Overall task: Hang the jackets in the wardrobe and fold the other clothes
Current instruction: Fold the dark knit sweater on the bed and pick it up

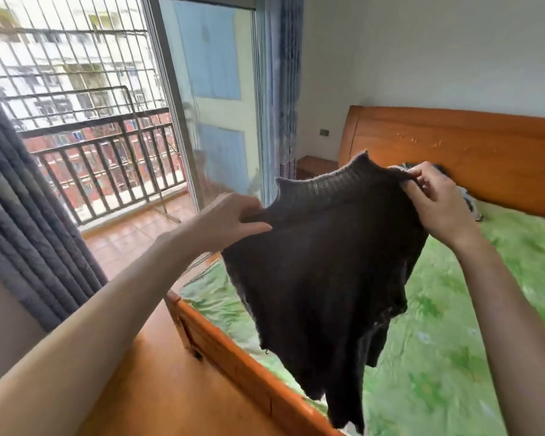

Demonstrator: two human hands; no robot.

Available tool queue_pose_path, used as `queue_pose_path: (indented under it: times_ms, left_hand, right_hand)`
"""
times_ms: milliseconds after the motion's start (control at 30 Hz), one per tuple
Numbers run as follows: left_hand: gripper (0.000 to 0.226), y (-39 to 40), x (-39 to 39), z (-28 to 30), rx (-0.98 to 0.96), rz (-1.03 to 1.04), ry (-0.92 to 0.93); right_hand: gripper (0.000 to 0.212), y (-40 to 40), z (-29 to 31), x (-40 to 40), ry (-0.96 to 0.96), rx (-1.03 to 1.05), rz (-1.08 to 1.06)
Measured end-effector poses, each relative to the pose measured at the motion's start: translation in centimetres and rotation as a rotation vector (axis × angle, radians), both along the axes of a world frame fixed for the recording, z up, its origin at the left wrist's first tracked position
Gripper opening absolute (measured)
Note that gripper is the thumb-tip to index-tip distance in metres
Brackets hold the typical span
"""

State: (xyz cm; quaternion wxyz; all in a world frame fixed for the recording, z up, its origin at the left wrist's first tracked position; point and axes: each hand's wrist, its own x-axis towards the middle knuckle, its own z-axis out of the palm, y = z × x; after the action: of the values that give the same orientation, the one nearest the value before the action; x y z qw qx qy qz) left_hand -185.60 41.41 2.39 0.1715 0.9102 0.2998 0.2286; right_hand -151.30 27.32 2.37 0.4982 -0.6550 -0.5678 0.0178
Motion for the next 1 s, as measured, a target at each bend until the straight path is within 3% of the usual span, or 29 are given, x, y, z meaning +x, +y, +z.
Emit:
queue_pose_path:
  times_ms: [100, 367, 500, 600, 767, 900, 1000]
  left_hand:
    - [0.032, 3.6, 3.1, -1.4, 0.036, -0.012, 0.07]
    - [0.009, 13.9, 13.2, -2.3, 0.032, -0.045, -0.16]
    - [0.021, 19.4, 17.6, -0.8, 0.184, -0.189, -0.11]
    - [0.023, 22.1, 21.1, 0.2, 0.293, -0.117, -0.206]
    - [0.024, 22.6, 27.1, -0.4, 0.188, 0.03, -0.38]
    - [0.025, 24.0, 30.0, -2.5, 0.314, -0.146, -0.366]
    - [0.028, 25.2, 31.7, -3.3, 0.416, -0.247, -0.284]
  right_hand:
    - [0.015, 0.7, 0.0, 2.7, -0.169, 0.08, -0.213]
    - [0.033, 3.4, 1.0, 9.0, -0.642, 0.072, -0.58]
    - [0.032, 5.0, 2.7, 12.3, -0.599, 0.026, -0.642]
    - [0.026, 6.8, 4.0, 13.9, -0.49, -0.042, -0.576]
    - [0.03, 8.7, 4.3, 14.9, -0.427, -0.07, -0.721]
    - [0.028, 8.9, 1.1, 17.6, -0.346, 0.004, -0.944]
    - [0.027, 7.8, -1.9, 19.7, -0.375, -0.008, -0.904]
